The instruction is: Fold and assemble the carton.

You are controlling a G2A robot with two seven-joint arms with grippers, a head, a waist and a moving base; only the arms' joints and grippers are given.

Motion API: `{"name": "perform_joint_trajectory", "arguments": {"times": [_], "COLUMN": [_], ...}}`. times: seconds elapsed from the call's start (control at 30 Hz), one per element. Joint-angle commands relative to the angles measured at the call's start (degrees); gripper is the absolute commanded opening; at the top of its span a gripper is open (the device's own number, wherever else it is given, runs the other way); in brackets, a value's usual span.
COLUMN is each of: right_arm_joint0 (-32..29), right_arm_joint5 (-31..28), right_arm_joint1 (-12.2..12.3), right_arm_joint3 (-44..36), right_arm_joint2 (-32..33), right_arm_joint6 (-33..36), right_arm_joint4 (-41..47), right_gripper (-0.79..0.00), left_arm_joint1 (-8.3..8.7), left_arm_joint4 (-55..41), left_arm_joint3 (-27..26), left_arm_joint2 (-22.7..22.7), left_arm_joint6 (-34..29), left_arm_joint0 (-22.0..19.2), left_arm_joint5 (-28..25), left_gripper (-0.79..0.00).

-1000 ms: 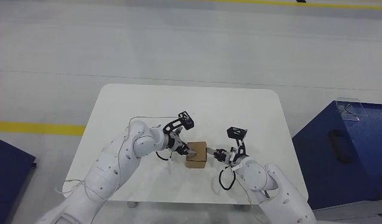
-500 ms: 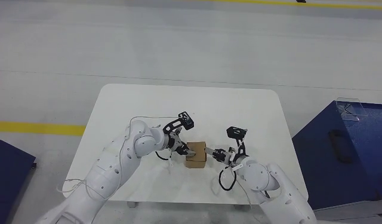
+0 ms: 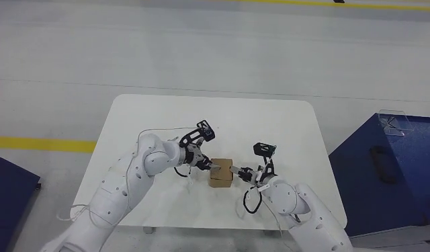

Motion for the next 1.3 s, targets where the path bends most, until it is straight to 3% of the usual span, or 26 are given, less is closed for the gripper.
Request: {"name": "perform_joint_trajectory", "arguments": {"times": [0.0, 0.3, 0.4, 0.47, 0.57, 0.7, 0.97, 1.17, 1.27], "right_arm_joint0": [0.0, 0.0, -1.0, -1.7, -2.5, -2.6, -0.9, -0.4, -0.2], "right_arm_joint5": [0.2, 0.2, -0.9, -0.2, -0.2, 0.9, 3.1, 3.5, 3.2], "right_arm_joint1": [0.0, 0.0, 0.0, -0.2, -0.3, -0.5, -1.3, -2.0, -2.2], "right_arm_joint3": [-0.3, -0.3, -1.1, -1.9, -2.5, -1.3, 4.6, 6.6, 6.9], "right_arm_joint2": [0.3, 0.3, 1.4, 3.1, 4.7, 4.5, -2.0, -4.0, -4.2], "right_arm_joint6": [0.0, 0.0, -4.4, -6.8, -9.7, -13.2, -15.8, -16.5, -16.5], "right_arm_joint4": [0.3, 0.3, 0.5, 3.8, 5.2, 2.7, -9.0, -10.7, -10.6], "right_gripper": [0.000, 0.000, 0.000, 0.000, 0.000, 0.000, 0.000, 0.000, 0.000], "left_arm_joint1": [0.22, 0.22, 0.77, 1.47, 2.51, 3.54, 4.14, 4.87, 4.77], "left_arm_joint4": [0.2, 0.2, 4.3, 5.5, 5.2, 10.1, 23.2, 28.3, 30.2], "left_arm_joint3": [-0.5, -0.5, -2.6, -4.2, -4.3, -6.7, 1.9, 7.2, 10.6], "left_arm_joint2": [-0.6, -0.6, -1.0, -2.0, -3.4, 0.3, 10.8, 13.8, 14.5], "left_arm_joint6": [0.8, 0.8, 3.5, 7.3, 12.2, 19.8, 39.7, 51.8, 53.4], "left_arm_joint0": [0.3, 0.3, 1.6, 3.3, 4.7, 5.5, 0.4, -2.8, -4.1], "left_arm_joint5": [-0.7, -0.7, -1.6, -7.2, -19.9, -20.7, -20.7, -20.7, -20.6], "left_gripper": [0.000, 0.000, 0.000, 0.000, 0.000, 0.000, 0.000, 0.000, 0.000]}}
